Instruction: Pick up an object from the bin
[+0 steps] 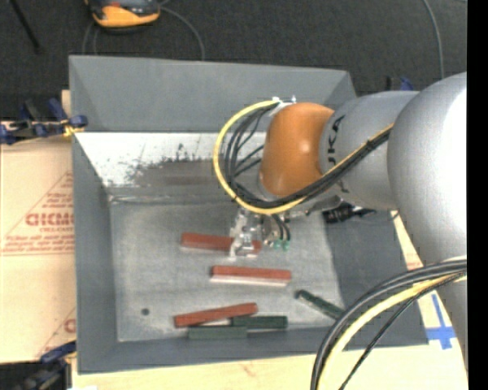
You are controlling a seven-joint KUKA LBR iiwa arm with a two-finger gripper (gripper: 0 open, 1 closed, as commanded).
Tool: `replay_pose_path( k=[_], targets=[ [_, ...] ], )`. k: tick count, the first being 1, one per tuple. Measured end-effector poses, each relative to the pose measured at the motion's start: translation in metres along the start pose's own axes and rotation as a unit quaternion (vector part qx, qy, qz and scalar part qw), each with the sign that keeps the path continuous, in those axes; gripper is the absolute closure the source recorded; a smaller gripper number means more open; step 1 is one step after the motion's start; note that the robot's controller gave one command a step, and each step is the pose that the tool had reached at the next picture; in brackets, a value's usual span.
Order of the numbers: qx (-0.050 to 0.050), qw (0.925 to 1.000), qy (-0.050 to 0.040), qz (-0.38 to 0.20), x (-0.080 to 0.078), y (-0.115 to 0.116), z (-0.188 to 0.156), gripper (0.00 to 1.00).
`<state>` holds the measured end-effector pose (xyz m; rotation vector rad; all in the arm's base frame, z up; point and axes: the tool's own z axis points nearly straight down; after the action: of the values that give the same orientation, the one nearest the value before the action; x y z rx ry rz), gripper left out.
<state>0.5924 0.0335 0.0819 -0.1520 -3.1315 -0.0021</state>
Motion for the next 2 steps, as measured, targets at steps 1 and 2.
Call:
replay_pose_path(
  k=[1, 2],
  targets=[
    [0.0, 1.0, -0.0002, 0.0, 0.0, 0.0, 0.0, 1.0],
    [0.0, 0.9999, -0.0043, -0.01, 0.035, 0.046, -0.001, 0.0]
  ],
)
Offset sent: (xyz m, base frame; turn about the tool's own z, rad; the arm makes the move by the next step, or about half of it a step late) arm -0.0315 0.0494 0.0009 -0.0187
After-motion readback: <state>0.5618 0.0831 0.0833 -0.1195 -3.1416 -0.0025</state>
